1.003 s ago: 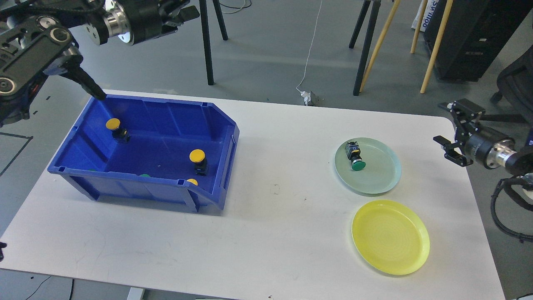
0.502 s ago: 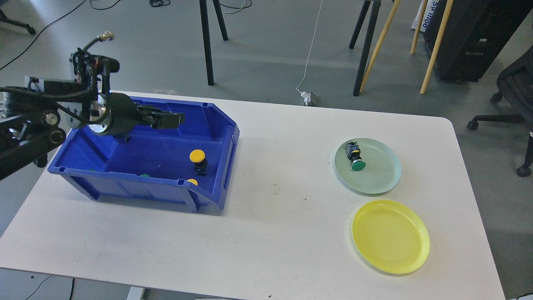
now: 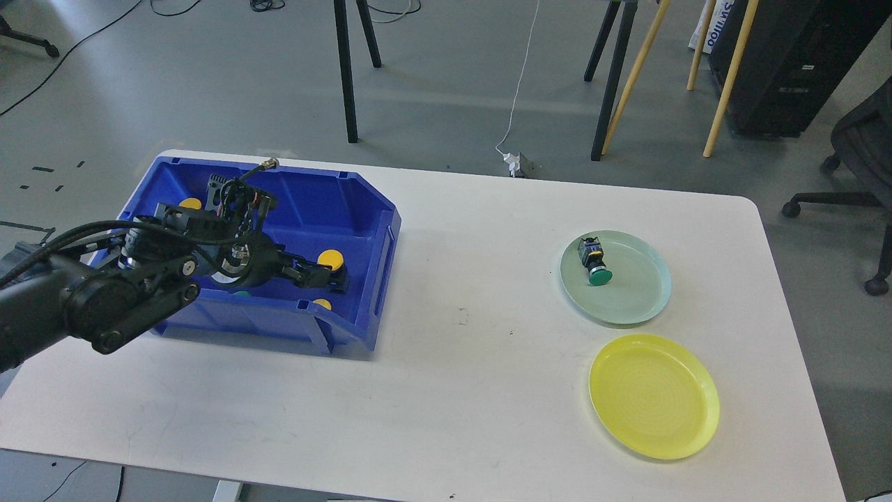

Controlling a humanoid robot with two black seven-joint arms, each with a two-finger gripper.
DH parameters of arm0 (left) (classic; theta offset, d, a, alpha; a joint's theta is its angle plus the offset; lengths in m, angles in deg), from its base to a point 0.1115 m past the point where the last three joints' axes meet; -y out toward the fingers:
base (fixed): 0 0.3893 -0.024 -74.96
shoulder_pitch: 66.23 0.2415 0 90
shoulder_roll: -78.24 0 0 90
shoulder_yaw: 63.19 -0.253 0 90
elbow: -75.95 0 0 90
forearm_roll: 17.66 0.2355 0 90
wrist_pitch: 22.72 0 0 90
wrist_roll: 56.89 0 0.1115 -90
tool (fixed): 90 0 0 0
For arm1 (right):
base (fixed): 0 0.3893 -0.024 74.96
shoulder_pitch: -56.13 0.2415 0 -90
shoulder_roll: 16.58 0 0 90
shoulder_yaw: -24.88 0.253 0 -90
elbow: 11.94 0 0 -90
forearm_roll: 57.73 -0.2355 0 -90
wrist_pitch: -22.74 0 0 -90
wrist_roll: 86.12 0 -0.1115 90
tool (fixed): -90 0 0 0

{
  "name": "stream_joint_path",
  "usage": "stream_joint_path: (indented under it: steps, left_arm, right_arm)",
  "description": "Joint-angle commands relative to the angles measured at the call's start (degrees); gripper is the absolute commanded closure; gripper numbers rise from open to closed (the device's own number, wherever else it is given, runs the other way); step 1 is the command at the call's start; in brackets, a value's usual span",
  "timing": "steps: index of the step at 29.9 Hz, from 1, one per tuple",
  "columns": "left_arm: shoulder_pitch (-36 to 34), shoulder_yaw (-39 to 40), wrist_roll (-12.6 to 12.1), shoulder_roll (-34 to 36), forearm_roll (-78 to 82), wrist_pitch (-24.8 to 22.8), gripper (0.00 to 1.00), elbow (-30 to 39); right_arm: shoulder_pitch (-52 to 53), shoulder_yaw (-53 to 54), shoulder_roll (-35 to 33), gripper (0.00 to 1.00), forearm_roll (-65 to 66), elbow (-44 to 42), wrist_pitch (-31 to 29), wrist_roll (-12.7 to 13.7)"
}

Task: Pass button and place on color plate
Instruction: 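Lower the left gripper into the bin and grasp a yellow button, then lift the yellow button out of the bin with the left gripper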

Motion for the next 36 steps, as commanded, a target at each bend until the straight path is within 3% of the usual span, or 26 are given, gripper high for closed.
stream_joint_path:
  steps: [1,8,11,24,26,32,36]
  left_arm:
    - [-0.38,0.10,0.14,-2.03,-0.29,-0.01,0.05,-0.30]
    - [-0.12,0.27,0.31,-3.00,-0.38,-0.01,0.05,-2.04]
    - [-0.12,0.27,1.54,-4.05,-0.29,-0.01,0.06,-4.16]
    - [-0.56,0.27,3.65,-4.49,-0.29,-0.01,0.22,-6.62]
    - [-0.56,0.36,3.74,-4.58,-0.20,-0.01,0.29,-7.32]
    - [-0.82,0.36,4.09,-4.85,-0.29,-0.01,0.65,-7.85]
    - [-0.91,0.45,4.97,-4.85,-0.38,-0.01,0.72,-7.85]
  right_arm:
    - [-0.47,-0.02,0.29,0.02,0.09,0.01,0.00,0.01]
    - [-0.56,-0.02,0.47,0.02,0.09,0.09,0.00,0.09]
    - [-0.56,-0.02,0.29,0.02,0.10,0.09,0.00,0.09]
    - [-0.64,-0.02,0.20,0.02,0.09,0.18,0.00,0.01]
    - [-0.64,-0.02,0.20,0.02,0.18,0.18,0.00,0.01]
    - [-0.64,-0.02,0.29,0.02,0.27,0.09,0.00,-0.08]
    - [-0.82,-0.02,0.55,0.02,0.36,0.09,0.00,-0.08]
